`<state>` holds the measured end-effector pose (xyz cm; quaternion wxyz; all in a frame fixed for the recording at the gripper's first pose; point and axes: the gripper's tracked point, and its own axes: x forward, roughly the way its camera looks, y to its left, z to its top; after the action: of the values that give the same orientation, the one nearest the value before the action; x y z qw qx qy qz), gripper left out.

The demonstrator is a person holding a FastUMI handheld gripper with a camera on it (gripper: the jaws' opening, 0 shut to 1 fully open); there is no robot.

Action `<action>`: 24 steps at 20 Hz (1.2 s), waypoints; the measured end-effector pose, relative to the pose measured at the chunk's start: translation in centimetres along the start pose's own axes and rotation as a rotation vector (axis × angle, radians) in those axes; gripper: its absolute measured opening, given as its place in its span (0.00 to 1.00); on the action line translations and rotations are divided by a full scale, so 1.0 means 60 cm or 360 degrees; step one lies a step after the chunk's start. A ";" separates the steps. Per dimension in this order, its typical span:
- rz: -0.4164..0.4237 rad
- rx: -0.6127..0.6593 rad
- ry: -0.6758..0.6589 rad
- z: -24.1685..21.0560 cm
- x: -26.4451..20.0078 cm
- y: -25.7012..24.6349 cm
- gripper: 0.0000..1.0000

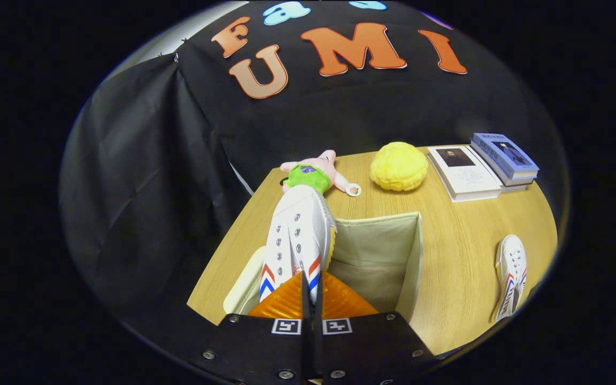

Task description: Open the storage box then place both shoes into the box .Put the left shoe in first, then the right shoe, with the right side of both shoes facing outward in a uniform manner.

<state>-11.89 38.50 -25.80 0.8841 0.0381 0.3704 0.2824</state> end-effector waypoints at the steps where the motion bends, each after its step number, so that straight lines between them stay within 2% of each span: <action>1: -0.0019 0.0039 0.0029 -0.009 -0.004 -0.001 0.00; 7: -0.0091 0.0285 0.0130 -0.042 0.018 0.009 0.02; 8: -0.0078 0.0263 0.0207 -0.057 0.026 0.019 0.03; 12: -0.0058 0.0140 0.0215 -0.064 0.014 0.025 0.98; 17: -0.0053 0.0112 0.0076 -0.012 -0.017 0.003 0.99; 24: -0.0159 0.0136 -0.0095 0.052 -0.076 -0.109 0.99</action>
<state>-9.27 31.04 -22.44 0.9052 0.0657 0.3571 0.2206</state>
